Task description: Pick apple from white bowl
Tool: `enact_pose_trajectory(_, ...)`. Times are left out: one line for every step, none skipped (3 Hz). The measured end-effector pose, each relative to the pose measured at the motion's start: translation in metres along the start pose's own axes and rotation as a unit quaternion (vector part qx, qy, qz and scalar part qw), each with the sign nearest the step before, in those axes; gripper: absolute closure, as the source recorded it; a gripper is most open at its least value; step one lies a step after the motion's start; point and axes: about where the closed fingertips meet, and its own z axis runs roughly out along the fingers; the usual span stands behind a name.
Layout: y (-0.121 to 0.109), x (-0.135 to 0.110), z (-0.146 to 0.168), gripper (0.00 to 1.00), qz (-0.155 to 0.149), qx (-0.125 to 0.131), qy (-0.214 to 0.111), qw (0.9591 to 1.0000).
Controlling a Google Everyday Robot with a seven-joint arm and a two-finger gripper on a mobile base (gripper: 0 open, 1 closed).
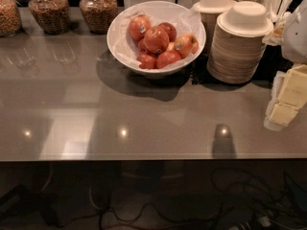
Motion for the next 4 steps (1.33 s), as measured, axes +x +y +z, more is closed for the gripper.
enact_pose_trajectory(-0.002,-0.002,-0.001,0.00,0.000,0.007,-0.006,1.0000)
enact_pose_trajectory(-0.018,-0.013,0.007,0.00,0.012,0.027,-0.044,0.9986)
enact_pose_trajectory(-0.049,-0.035,0.026,0.00,0.022,0.050,-0.099,0.9936)
enact_pose_trajectory(-0.087,-0.062,0.041,0.00,0.027,0.073,-0.144,0.9866)
